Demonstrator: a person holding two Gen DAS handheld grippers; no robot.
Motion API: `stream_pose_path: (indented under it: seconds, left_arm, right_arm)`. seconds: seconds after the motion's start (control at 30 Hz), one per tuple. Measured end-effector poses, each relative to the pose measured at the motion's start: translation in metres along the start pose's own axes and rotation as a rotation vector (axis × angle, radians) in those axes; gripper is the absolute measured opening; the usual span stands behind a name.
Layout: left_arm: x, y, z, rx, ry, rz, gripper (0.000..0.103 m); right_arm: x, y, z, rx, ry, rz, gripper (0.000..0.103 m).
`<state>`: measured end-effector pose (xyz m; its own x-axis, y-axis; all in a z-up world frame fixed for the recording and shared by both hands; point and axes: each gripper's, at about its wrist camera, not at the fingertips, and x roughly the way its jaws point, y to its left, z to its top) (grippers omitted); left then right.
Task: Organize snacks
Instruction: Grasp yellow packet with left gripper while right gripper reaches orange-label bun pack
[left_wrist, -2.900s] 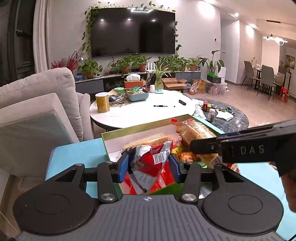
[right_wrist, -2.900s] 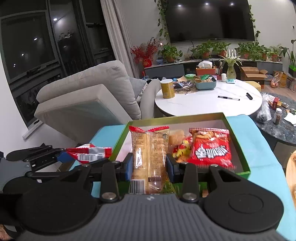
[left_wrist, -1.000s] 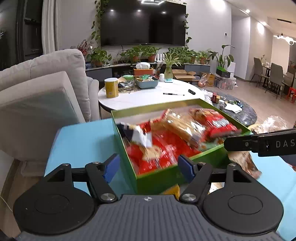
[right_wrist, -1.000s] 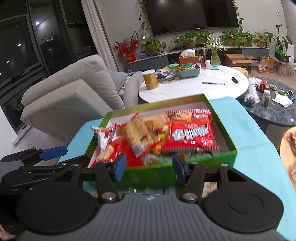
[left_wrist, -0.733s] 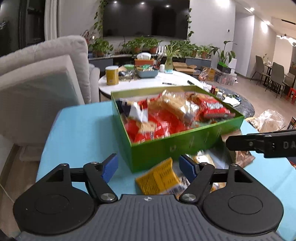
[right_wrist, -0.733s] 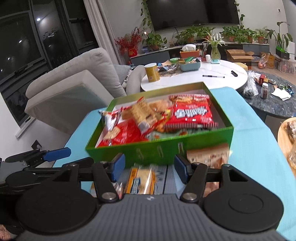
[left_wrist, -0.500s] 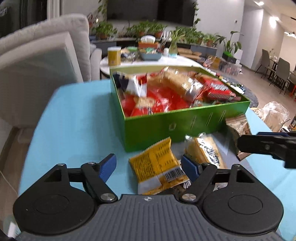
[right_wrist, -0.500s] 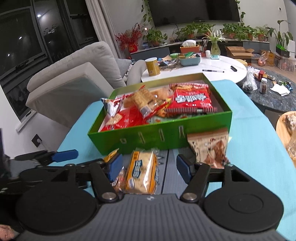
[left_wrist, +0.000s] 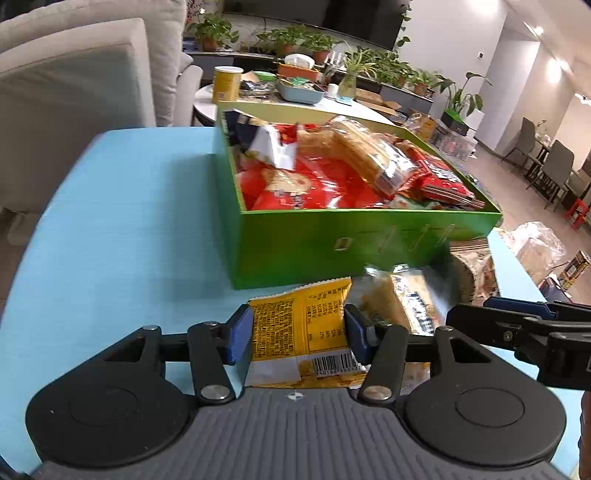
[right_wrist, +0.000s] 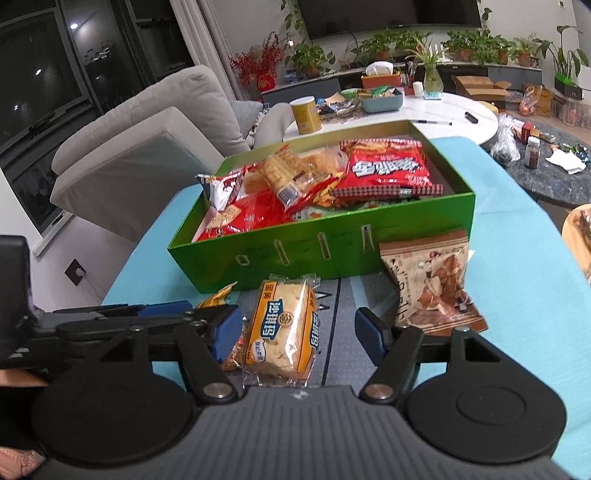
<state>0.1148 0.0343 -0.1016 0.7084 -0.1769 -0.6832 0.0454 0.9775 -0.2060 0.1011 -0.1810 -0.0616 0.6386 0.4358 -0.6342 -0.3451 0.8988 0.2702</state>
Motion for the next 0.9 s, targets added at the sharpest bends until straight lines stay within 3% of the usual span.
stream_pose_path:
  seconds: [0.17,0.3,0.57,0.7,0.9]
  left_arm:
    - [-0.015,0.015,-0.008,-0.011,-0.024,0.055,0.047]
    - [-0.023,0.02,-0.017,0.036,-0.038,0.133,0.047]
    - [-0.025,0.02,-0.024,0.083,-0.054,0.144,0.049]
    - [-0.024,0.019,-0.029,0.095,-0.054,0.174,0.064]
    - [-0.019,0.023,-0.032,0.085,-0.026,0.163,0.064]
  right_arm:
    - [0.006,0.004,-0.003,-0.008,0.02,0.004,0.076]
    - [0.014,0.01,-0.004,-0.017,0.044,0.005,0.076]
    - [0.027,0.021,-0.006,-0.056,0.068,-0.072,0.076]
    - [0.031,0.02,-0.008,-0.075,0.067,-0.124,0.076]
    - [0.033,0.023,-0.008,-0.09,0.058,-0.168,0.076]
